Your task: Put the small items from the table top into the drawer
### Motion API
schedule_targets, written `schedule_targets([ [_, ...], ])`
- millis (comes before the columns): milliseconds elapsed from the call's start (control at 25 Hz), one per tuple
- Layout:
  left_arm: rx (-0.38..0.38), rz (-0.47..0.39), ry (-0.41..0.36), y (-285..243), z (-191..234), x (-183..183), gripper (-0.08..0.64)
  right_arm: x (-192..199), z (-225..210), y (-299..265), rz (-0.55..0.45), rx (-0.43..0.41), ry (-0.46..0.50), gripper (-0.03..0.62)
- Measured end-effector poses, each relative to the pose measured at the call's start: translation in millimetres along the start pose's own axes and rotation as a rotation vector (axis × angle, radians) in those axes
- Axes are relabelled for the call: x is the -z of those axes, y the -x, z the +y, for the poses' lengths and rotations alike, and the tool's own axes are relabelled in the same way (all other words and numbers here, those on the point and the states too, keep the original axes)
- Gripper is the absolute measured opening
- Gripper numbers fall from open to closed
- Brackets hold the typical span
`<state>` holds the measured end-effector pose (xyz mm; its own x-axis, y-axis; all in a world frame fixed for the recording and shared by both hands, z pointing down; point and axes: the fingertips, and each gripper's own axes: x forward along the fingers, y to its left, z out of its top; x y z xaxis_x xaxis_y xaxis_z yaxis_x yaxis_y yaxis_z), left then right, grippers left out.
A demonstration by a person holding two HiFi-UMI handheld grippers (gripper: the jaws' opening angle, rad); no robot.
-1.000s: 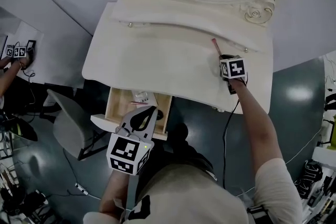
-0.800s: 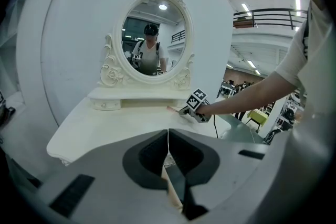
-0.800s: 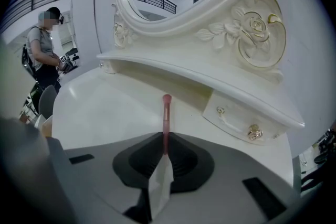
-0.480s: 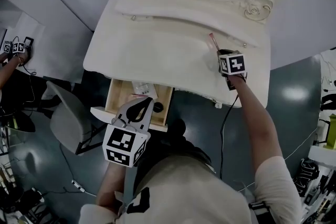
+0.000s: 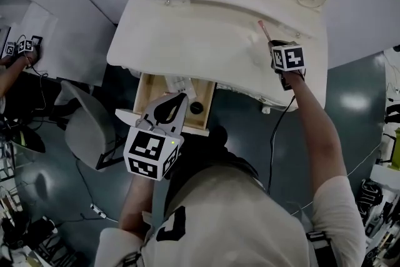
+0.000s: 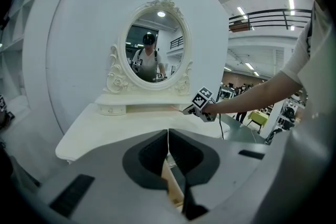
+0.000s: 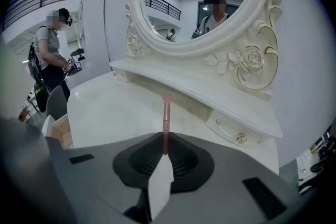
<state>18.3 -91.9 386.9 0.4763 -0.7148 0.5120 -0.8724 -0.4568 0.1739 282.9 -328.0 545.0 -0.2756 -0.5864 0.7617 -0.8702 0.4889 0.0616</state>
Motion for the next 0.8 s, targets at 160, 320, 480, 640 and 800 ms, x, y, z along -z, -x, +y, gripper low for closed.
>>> schedule_targets([
  [160, -0.004, -0.013, -0.001, 10, 5, 2, 0.057, 0, 5, 11, -0.005, 0.008, 0.001, 0.051],
  [320, -0.016, -0.029, 0.0, 20, 13, 3, 0.057, -1, 16, 14, 0.002, -0.002, 0.001, 0.051],
  [480, -0.018, -0.044, -0.001, 28, 16, 1, 0.057, -7, 24, 21, -0.003, -0.004, 0.009, 0.051],
  [640, -0.018, -0.055, 0.0, 36, 20, 3, 0.057, -13, 33, 29, -0.014, -0.007, 0.019, 0.051],
  [800, -0.016, -0.068, -0.003, 44, 25, 3, 0.057, -16, 42, 36, -0.014, -0.016, 0.014, 0.051],
])
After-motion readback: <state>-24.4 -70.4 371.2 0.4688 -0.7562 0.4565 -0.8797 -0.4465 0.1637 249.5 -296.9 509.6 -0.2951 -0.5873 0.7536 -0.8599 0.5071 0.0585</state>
